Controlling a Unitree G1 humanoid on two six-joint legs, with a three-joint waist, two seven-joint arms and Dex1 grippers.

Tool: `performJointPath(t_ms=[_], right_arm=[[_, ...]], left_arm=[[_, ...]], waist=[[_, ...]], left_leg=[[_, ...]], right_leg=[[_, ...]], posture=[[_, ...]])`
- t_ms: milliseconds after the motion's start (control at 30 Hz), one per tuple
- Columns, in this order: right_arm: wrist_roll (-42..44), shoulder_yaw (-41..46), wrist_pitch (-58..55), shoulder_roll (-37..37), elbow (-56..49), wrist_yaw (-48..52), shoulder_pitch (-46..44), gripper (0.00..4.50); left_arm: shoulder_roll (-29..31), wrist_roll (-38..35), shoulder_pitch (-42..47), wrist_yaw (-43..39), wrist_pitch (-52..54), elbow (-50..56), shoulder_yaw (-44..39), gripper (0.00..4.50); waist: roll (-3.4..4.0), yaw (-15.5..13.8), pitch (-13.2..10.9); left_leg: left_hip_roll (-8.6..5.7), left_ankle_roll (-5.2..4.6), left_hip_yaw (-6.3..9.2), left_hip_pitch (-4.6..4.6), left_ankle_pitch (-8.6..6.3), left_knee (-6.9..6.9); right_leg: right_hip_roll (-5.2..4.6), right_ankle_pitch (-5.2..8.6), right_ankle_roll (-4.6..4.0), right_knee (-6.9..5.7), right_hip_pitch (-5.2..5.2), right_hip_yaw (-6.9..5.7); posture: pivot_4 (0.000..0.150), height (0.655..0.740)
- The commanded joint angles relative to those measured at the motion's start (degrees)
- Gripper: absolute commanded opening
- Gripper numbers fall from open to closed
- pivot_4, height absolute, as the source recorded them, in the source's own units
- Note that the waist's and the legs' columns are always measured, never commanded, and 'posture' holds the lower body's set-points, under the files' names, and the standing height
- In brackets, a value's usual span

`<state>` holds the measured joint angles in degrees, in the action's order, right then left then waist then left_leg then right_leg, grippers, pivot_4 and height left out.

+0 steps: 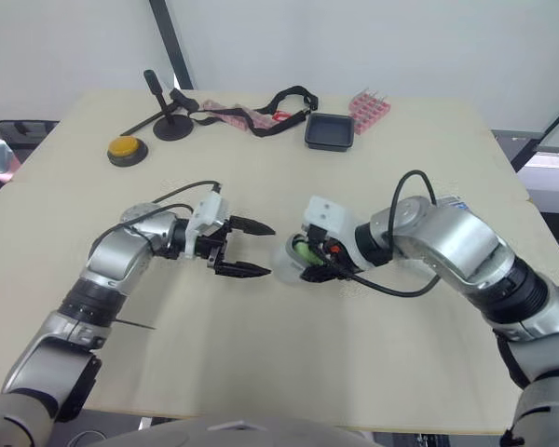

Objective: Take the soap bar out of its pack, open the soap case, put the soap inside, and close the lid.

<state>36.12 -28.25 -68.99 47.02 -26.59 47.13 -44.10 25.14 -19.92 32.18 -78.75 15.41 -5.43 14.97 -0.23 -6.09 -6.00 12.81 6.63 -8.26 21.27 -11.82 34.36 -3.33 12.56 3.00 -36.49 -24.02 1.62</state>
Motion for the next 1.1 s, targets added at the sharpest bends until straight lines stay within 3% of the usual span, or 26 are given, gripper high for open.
performJointPath(t_ms=[33,367,1100], right_arm=[[-3.3,-1.8,1.6,1.1,-2.0,1.9,-3.0,2.06],[-10.3,-7.6,4.3,1.6,-2.2,6.1,-7.3,2.06],[-17.1,-10.0,6.5,0.3,-2.2,11.7,-8.8,2.06]], left_arm=[[0.3,0.6,1.2,0.6,1.7,3.2,1.5,4.01],[-2.2,4.4,3.8,4.9,0.5,2.4,3.8,4.01],[-3.9,6.4,5.2,5.9,0.2,1.9,6.0,4.01]], waist=[[0.00,0.0,0.0],[0.00,0.0,0.0],[0.00,0.0,0.0]], left_leg=[[0.00,0.00,0.00,0.00,0.00,0.00],[0.00,-0.01,0.01,0.02,0.00,0.04],[0.00,-0.02,0.01,0.02,0.01,0.08]], right_leg=[[0.00,0.00,0.00,0.00,0.00,0.00],[0.01,0.00,0.00,-0.06,0.00,0.12],[0.02,-0.01,-0.01,-0.21,0.00,0.17]], posture=[[0.150,0.7400],[0.150,0.7400],[0.150,0.7400]])
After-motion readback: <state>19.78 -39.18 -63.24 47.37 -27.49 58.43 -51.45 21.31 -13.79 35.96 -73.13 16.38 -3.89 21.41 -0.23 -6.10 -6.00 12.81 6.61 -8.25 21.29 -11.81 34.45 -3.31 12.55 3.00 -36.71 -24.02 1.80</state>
